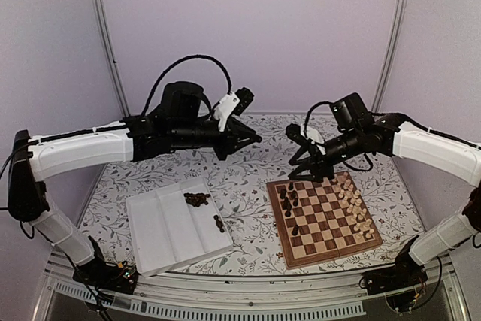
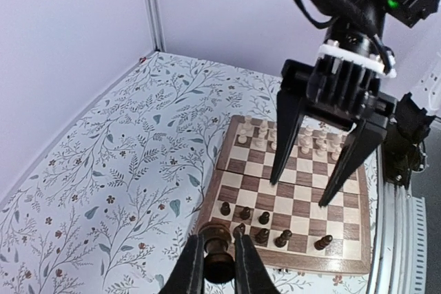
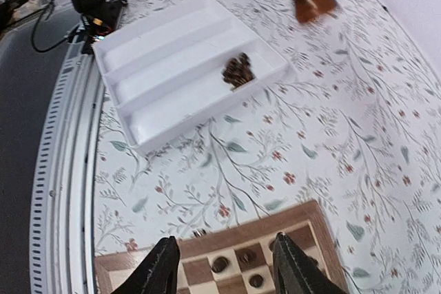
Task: Set up the chess pieces on the board
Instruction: Place the chess piece on the chessboard.
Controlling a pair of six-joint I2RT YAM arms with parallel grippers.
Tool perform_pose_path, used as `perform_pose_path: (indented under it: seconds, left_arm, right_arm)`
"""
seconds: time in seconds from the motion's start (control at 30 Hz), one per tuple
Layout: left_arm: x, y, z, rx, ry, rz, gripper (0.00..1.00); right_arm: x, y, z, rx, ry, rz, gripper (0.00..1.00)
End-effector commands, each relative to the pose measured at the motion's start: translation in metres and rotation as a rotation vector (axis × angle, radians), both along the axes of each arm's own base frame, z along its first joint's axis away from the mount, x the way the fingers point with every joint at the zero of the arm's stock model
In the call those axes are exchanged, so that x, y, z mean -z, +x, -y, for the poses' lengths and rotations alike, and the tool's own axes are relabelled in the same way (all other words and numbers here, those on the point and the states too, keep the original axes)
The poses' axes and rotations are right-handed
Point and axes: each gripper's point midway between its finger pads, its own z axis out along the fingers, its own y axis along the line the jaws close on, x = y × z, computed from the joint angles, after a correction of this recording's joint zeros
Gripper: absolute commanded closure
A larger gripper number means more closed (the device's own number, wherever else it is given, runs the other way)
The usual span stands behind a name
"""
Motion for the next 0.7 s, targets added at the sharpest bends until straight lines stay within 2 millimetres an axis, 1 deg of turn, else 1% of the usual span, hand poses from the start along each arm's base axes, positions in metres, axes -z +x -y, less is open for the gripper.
perform_pose_path:
  seconds: [0.0, 0.03, 0.07, 0.13, 0.17, 0.27, 0.37, 0.4, 0.43, 0.57, 0.67]
  left_arm:
    - [0.041, 0.01, -0.009, -0.02, 0.209, -0.195, 0.96]
    - [0.047, 0.012, -0.006, -0.014, 0.24, -0.219, 0.96]
    - [0.05, 0.014, -0.003, -0.008, 0.264, -0.233, 0.97]
    - [0.061, 0.019, 0.005, 0.008, 0.311, -0.267, 0.98]
    - [0.06, 0.023, 0.011, 0.015, 0.319, -0.27, 0.98]
    - [0.079, 0.034, 0.023, 0.018, 0.382, -0.308, 0.98]
    - [0.097, 0.042, 0.035, 0.031, 0.427, -0.344, 0.98]
    - [0.108, 0.045, 0.039, 0.035, 0.448, -0.36, 0.98]
    - [0.115, 0.047, 0.042, 0.04, 0.465, -0.369, 0.98]
    - [0.141, 0.053, 0.052, 0.043, 0.528, -0.389, 0.98]
    - [0.154, 0.054, 0.057, 0.046, 0.554, -0.398, 0.97]
  right_arm:
    - [0.01, 0.037, 0.076, 0.227, -0.069, 0.076, 0.5]
    - [0.014, 0.042, 0.091, 0.271, -0.071, 0.079, 0.5]
    - [0.012, 0.047, 0.105, 0.316, -0.065, 0.099, 0.5]
    - [0.02, 0.055, 0.127, 0.402, -0.082, 0.127, 0.5]
    - [0.025, 0.058, 0.135, 0.44, -0.094, 0.144, 0.5]
    - [0.037, 0.065, 0.154, 0.55, -0.112, 0.19, 0.46]
    - [0.042, 0.074, 0.166, 0.616, -0.154, 0.212, 0.46]
    - [0.044, 0.078, 0.17, 0.635, -0.165, 0.215, 0.46]
    - [0.048, 0.081, 0.172, 0.645, -0.178, 0.207, 0.45]
    - [0.057, 0.084, 0.171, 0.647, -0.194, 0.183, 0.45]
    - [0.059, 0.084, 0.171, 0.642, -0.199, 0.179, 0.45]
